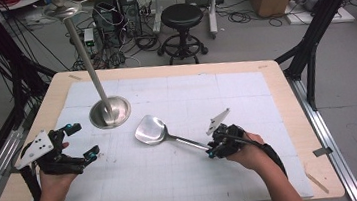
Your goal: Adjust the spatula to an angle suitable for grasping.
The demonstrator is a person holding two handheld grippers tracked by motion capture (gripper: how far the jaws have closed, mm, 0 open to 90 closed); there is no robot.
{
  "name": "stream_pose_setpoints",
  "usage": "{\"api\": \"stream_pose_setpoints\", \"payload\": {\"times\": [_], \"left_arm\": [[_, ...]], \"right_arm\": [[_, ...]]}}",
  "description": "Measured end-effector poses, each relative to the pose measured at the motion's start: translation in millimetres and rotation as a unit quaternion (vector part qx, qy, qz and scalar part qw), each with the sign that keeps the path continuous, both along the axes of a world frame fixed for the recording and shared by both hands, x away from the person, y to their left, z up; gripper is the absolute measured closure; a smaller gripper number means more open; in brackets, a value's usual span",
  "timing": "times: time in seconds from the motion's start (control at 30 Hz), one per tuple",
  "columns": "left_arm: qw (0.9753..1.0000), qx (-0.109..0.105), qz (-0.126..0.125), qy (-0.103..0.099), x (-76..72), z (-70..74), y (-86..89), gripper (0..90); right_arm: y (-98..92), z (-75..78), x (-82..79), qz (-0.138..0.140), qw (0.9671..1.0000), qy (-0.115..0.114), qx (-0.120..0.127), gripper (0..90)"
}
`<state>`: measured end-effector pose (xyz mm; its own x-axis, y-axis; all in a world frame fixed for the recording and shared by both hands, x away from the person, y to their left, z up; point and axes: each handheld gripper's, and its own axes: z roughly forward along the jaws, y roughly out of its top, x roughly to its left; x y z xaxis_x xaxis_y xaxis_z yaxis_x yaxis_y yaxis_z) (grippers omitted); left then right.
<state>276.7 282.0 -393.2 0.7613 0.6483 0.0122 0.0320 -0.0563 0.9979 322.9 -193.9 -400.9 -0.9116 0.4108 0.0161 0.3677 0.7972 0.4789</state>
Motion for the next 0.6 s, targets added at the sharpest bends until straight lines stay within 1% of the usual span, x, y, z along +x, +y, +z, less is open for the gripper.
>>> {"api": "stream_pose_setpoints", "payload": {"times": [0.03, 0.07, 0.1, 0.13, 0.17, 0.2, 0.23, 0.27, 0.3, 0.4, 0.47, 0.6], "left_arm": [[1.0000, 0.000, 0.000, 0.000, -0.1, 0.3, -0.1, 1.7], [1.0000, 0.001, -0.001, -0.001, -0.2, 0.6, -0.3, 1.7], [1.0000, 0.002, -0.002, -0.001, -0.2, 0.7, -0.4, 1.7], [1.0000, 0.000, -0.002, -0.002, -0.3, 0.8, -0.8, 1.7], [1.0000, 0.000, -0.002, -0.001, -0.5, 1.0, -0.9, 1.7], [1.0000, -0.001, -0.002, -0.001, -0.6, 1.1, -1.1, 1.7], [1.0000, 0.000, -0.003, -0.002, -0.7, 1.5, -1.0, 1.7], [1.0000, 0.000, -0.002, -0.003, -0.9, 1.8, -1.0, 1.7], [1.0000, -0.001, -0.002, -0.003, -1.2, 2.2, -0.8, 1.7], [1.0000, -0.003, -0.001, -0.004, -1.9, 3.1, 0.3, 1.7], [1.0000, -0.004, 0.000, -0.006, -2.1, 3.4, 0.9, 1.7], [1.0000, -0.001, -0.001, -0.004, -1.9, 3.1, 0.5, 1.7]], "right_arm": [[5.4, 0.0, 0.8, 0.007, 1.0000, 0.001, -0.002, 68.6], [17.4, -1.2, 1.9, 0.021, 0.9997, 0.005, -0.006, 68.6], [17.4, -1.2, 1.9, 0.021, 0.9997, 0.005, -0.006, 68.6], [29.8, -2.8, 4.0, 0.036, 0.9993, 0.006, -0.012, 68.6], [36.2, -3.7, 4.9, 0.044, 0.9989, 0.008, -0.014, 68.6], [36.2, -3.7, 4.9, 0.044, 0.9989, 0.008, -0.014, 68.6], [42.5, -5.0, 5.9, 0.052, 0.9985, 0.009, -0.014, 68.6], [54.8, -6.6, 8.1, 0.065, 0.9976, 0.012, -0.020, 68.6], [54.8, -6.6, 8.1, 0.065, 0.9976, 0.012, -0.020, 68.6], [70.6, -10.4, 10.9, 0.083, 0.9963, 0.016, -0.014, 68.6], [79.7, -11.7, 11.9, 0.094, 0.9952, 0.020, -0.018, 68.6], [96.1, -12.1, 13.1, 0.116, 0.9929, 0.015, -0.020, 68.5]]}}
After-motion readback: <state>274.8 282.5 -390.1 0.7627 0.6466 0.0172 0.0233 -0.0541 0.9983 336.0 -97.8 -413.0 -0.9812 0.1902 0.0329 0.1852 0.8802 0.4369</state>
